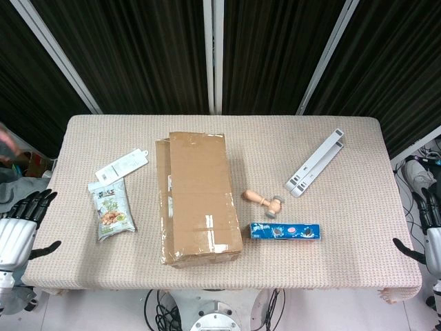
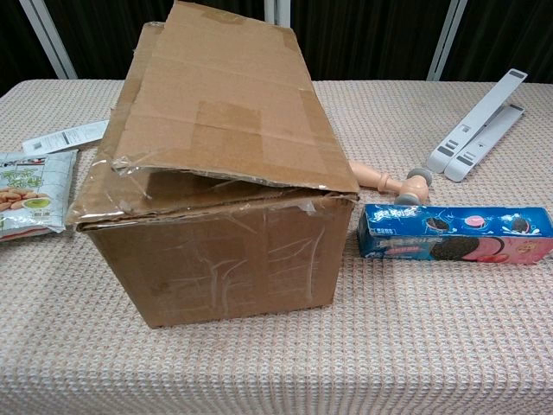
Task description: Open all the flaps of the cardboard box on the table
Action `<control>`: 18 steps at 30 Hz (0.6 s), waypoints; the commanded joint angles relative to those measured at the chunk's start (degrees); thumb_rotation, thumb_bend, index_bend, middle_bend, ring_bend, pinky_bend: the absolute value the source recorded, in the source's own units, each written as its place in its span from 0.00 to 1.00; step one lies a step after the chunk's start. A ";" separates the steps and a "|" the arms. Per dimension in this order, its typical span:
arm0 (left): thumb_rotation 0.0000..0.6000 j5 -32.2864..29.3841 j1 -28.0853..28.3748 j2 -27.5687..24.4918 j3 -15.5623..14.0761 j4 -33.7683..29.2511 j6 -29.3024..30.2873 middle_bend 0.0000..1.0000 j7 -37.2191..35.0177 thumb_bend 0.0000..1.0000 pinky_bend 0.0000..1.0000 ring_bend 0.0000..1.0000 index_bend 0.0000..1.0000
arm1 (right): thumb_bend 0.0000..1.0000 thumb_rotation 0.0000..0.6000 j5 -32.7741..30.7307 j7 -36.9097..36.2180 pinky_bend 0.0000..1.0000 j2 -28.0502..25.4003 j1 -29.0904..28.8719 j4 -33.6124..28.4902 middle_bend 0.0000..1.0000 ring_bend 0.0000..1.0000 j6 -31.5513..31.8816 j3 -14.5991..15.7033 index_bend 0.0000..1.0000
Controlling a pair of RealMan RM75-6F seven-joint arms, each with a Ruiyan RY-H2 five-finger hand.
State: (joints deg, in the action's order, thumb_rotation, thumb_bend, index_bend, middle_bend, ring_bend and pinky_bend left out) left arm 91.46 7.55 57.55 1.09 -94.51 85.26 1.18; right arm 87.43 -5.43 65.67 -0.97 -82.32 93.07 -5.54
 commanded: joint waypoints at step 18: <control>1.00 3.26 5.21 -1.76 2.31 -5.15 -3.15 0.06 1.36 0.05 0.19 0.08 0.06 | 0.00 1.00 -0.56 -3.16 0.00 -0.95 1.39 0.54 0.00 0.00 2.26 -0.83 0.00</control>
State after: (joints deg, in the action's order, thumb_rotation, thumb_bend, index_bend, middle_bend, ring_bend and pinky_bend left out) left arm 94.39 11.60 55.97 2.71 -98.71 83.24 2.35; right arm 87.02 -8.42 64.83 0.30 -81.82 95.18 -6.24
